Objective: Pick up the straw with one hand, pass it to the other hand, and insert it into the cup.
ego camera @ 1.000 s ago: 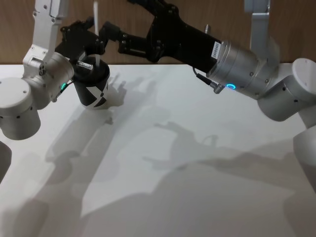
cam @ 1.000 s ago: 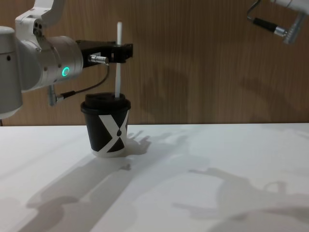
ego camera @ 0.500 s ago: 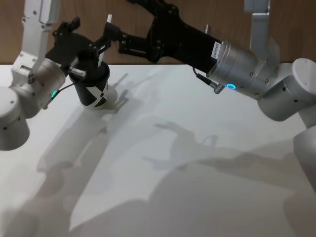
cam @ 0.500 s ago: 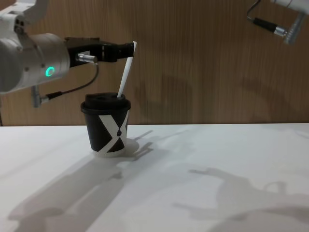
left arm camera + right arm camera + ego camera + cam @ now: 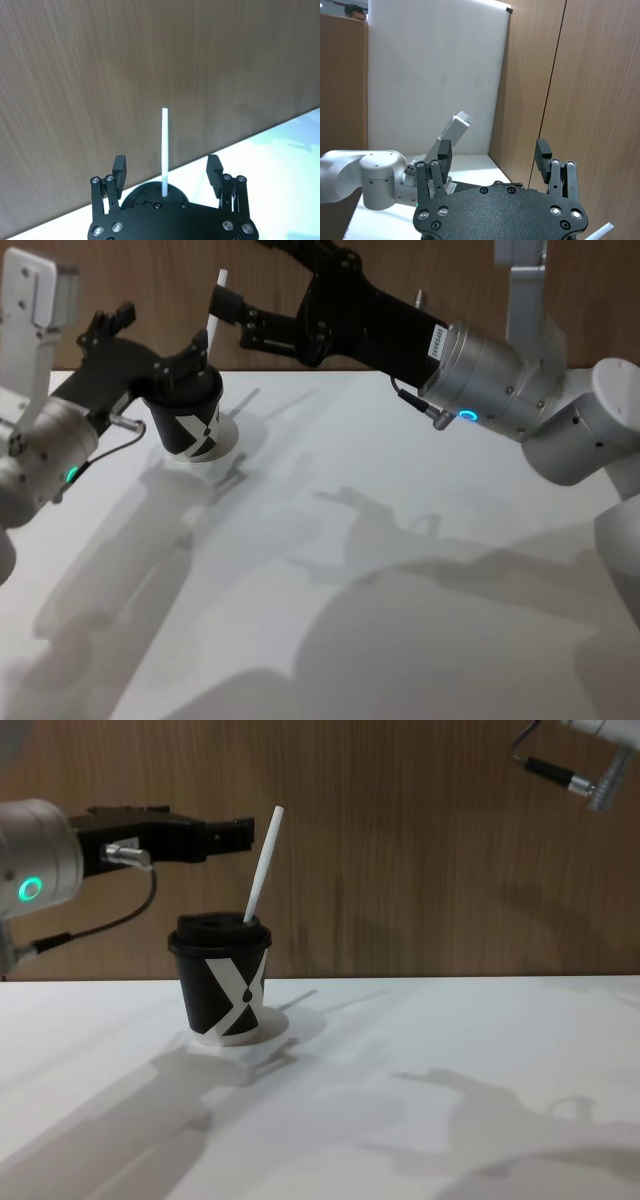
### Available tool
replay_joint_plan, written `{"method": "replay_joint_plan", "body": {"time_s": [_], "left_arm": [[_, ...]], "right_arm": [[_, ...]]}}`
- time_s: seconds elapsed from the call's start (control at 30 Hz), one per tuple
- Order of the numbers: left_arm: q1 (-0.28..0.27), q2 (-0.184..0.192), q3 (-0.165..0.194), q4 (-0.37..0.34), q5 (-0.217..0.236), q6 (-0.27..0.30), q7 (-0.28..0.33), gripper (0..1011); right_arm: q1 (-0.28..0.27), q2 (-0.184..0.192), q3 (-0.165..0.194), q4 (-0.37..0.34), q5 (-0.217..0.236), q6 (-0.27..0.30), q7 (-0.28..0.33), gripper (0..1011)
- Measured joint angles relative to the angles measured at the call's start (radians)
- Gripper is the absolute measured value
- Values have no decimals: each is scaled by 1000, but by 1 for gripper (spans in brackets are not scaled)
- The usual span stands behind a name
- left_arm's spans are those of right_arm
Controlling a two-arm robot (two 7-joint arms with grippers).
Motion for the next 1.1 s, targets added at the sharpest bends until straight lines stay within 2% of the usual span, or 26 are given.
{"method": "replay_joint_plan", "body": {"time_s": [0.17,0.47,0.83,1.1], "left_arm": [[54,25,-18,-47,-20,-1,-25,1003],[124,54,-37,-97,-50,-12,-73,1003],[176,68,-53,-128,-68,-27,-110,1003],[201,69,-61,-140,-68,-39,-121,1003]], "right_arm": [[-5,9,-4,-9,-7,10,-11,1001],[-42,49,-11,-60,-38,73,-74,1001],[-106,101,-12,-124,-63,157,-159,1001],[-133,121,-10,-150,-67,184,-196,1001]]}}
